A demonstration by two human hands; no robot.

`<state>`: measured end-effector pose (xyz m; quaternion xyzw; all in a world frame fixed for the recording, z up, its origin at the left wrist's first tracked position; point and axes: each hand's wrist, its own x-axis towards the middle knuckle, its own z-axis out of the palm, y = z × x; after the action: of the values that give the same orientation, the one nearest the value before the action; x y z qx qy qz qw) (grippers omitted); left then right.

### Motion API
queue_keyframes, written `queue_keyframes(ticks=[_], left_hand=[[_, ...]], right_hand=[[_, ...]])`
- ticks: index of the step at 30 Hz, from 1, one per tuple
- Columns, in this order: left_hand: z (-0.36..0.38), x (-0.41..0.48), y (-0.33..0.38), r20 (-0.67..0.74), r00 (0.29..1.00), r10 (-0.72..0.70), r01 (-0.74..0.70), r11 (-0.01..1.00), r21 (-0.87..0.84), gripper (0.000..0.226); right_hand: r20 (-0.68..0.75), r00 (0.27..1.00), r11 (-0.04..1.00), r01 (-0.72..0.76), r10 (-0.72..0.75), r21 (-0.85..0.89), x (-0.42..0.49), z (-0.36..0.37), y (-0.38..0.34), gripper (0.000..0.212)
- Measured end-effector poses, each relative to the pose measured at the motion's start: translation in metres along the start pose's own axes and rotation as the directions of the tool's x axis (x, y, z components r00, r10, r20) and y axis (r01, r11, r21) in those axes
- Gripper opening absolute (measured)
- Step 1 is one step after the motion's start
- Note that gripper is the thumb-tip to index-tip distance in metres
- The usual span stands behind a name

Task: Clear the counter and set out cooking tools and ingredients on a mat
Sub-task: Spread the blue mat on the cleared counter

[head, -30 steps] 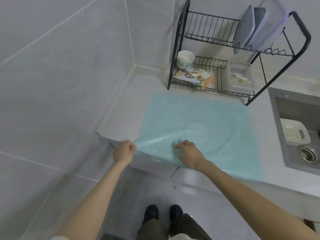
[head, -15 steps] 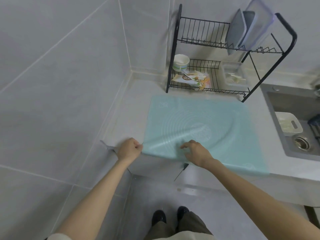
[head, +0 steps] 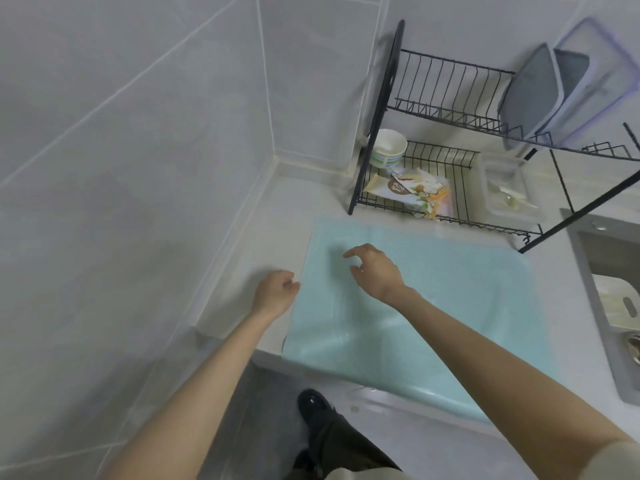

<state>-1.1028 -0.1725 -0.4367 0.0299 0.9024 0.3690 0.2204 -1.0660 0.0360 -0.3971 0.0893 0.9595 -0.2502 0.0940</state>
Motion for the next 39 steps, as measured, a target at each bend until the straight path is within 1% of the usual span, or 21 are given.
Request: queue_keyframes(ticks=[2,6,10,13,15,18,19,20,23,26,29,30,33,36,39], left_hand=[[-0.001,0.014,0.005,-0.009,1.0,-0.004,0.004,1.0,-0.008,0.038],[-0.001,0.043,0.015,-0.024,1.0,-0.018,0.018,0.999,-0.04,0.036],[-0.002,0.059,0.021,-0.03,1.0,0.008,-0.01,0.998,-0.066,0.036],[-0.003,0.066,0.024,-0.028,0.999,0.019,-0.021,0.997,-0.077,0.036],[-0.004,0.068,0.026,-0.022,1.0,0.022,-0.023,0.997,-0.075,0.037],[-0.006,0.07,0.03,-0.016,1.0,0.026,-0.027,0.998,-0.059,0.038],[-0.006,0.071,0.031,-0.02,0.999,0.027,-0.028,0.998,-0.054,0.038],[-0.005,0.071,0.031,-0.025,0.999,0.025,-0.027,0.998,-0.05,0.038],[-0.003,0.071,0.034,-0.036,0.999,0.023,-0.024,0.999,-0.035,0.037],[0.001,0.07,0.041,-0.029,0.999,0.045,-0.046,0.998,-0.047,0.023],[0.005,0.073,0.047,-0.001,1.0,0.017,-0.017,0.999,-0.03,0.012],[0.007,0.074,0.047,0.002,1.0,0.004,-0.004,1.0,-0.01,0.011],[0.009,0.074,0.047,-0.026,0.999,-0.028,0.028,0.999,0.018,0.023],[0.008,0.075,0.047,-0.062,0.997,-0.045,0.047,0.998,0.033,0.019],[0.009,0.075,0.047,-0.085,0.995,-0.049,0.054,0.996,0.067,0.015]], right_hand=[[0.01,1.0,1.0,-0.004,0.004,-0.001,0.031,-0.001,-0.001,0.034],[0.081,0.997,1.0,-0.016,0.017,-0.018,0.091,-0.003,-0.002,0.038],[0.141,0.99,1.0,-0.03,0.031,-0.007,0.133,0.003,-0.003,0.045],[0.174,0.984,0.999,-0.039,0.042,-0.02,0.148,0.006,-0.006,0.044],[0.209,0.976,0.998,-0.06,0.061,-0.007,0.152,0.003,-0.01,0.036],[0.232,0.972,0.999,-0.033,0.041,-0.038,0.155,-0.001,-0.013,0.004],[0.227,0.973,0.999,-0.027,0.033,-0.033,0.155,-0.003,-0.014,0.012],[0.225,0.974,1.0,-0.012,0.017,-0.022,0.154,-0.003,-0.015,0.014],[0.183,0.983,1.0,0.026,-0.028,0.013,0.149,-0.007,-0.015,0.009],[0.116,0.992,0.995,0.045,-0.055,0.093,0.145,-0.011,-0.011,0.008],[0.053,0.996,0.987,0.063,-0.072,0.144,0.141,-0.014,-0.008,0.006],[0.034,0.997,0.985,0.063,-0.07,0.159,0.139,-0.016,-0.007,0.006],[0.003,0.999,0.977,0.045,-0.046,0.206,0.138,-0.017,-0.005,0.004],[0.009,0.999,0.982,0.041,-0.043,0.185,0.14,-0.012,-0.004,0.006],[0.021,1.0,0.982,0.016,-0.02,0.186,0.141,-0.006,-0.002,0.017]])
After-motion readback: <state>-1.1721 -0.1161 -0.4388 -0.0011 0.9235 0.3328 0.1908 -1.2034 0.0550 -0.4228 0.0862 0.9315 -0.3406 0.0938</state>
